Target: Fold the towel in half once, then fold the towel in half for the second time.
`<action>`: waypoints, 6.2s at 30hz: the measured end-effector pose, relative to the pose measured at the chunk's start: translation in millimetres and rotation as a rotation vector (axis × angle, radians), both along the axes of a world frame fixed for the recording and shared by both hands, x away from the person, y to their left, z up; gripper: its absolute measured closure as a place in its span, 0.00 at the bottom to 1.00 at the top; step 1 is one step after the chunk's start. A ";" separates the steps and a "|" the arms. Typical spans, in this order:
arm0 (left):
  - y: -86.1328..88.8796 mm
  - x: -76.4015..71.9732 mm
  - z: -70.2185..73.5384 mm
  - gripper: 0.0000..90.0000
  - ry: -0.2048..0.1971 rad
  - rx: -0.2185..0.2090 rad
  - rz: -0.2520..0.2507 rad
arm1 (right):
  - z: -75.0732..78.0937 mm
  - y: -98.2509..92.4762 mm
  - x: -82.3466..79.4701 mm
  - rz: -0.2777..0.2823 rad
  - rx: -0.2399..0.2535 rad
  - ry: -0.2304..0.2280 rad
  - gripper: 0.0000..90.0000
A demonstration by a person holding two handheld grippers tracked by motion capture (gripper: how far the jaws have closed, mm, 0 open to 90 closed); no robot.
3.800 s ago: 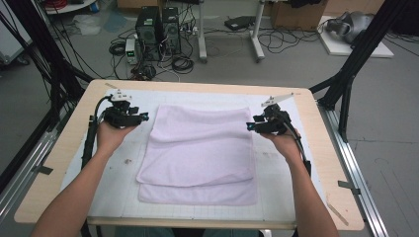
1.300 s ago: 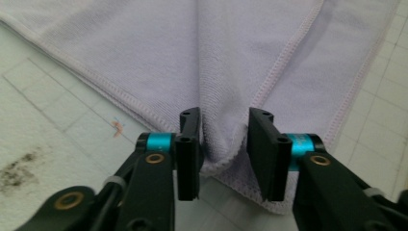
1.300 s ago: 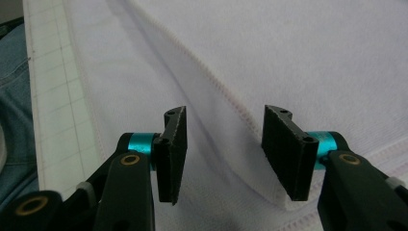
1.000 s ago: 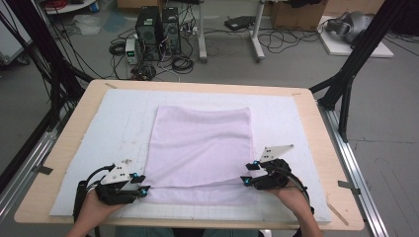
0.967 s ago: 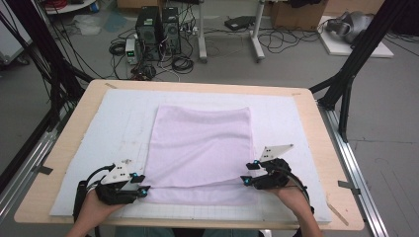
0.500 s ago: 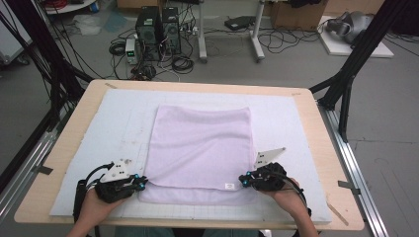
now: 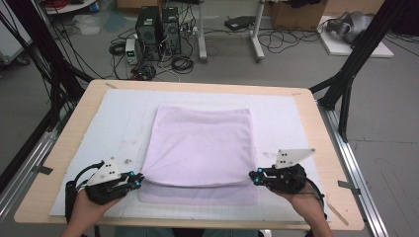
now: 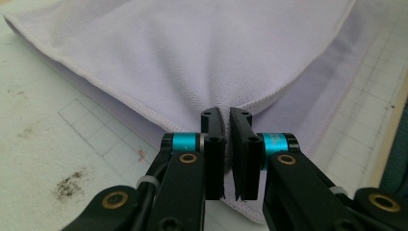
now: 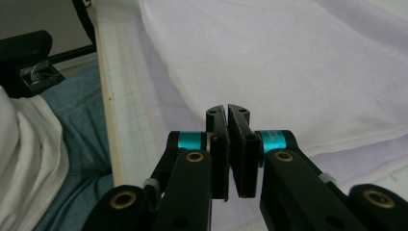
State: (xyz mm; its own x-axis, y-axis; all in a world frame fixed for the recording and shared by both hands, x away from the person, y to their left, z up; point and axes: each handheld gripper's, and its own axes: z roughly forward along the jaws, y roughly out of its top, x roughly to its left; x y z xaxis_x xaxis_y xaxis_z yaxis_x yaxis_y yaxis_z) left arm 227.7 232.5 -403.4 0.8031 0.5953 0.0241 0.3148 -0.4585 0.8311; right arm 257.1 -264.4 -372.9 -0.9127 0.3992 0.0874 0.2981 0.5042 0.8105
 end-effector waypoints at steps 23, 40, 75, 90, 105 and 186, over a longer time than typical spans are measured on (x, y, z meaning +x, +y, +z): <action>-4.6 -0.5 -40.5 0.75 0.115 0.033 -0.008 | -67.0 6.7 -13.2 0.036 -0.112 0.150 0.80; 2.0 3.3 -44.5 0.56 0.137 0.015 0.052 | -65.9 0.0 -7.0 -0.079 -0.151 0.090 0.69; -20.2 100.1 18.9 0.43 0.070 -0.048 0.130 | -16.3 39.5 110.8 -0.151 -0.066 0.063 0.34; -18.6 127.4 31.9 0.43 0.070 -0.066 0.152 | -5.5 40.3 130.1 -0.148 -0.084 0.048 0.35; -12.4 185.4 54.7 0.44 0.083 -0.026 0.240 | 21.8 33.7 174.4 -0.205 -0.110 0.007 0.37; 7.4 148.7 9.5 0.95 0.023 -0.135 0.203 | -0.9 -0.2 149.7 -0.223 0.000 0.150 0.92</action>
State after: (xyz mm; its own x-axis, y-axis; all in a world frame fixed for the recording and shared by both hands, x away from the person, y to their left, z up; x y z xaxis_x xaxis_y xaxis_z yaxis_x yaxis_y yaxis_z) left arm 376.4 239.9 -393.9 0.6661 0.7412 -0.0832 0.4084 -0.2692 0.8722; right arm 406.8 -264.6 -373.8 -0.7789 0.5891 0.2151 0.5186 0.4122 0.7491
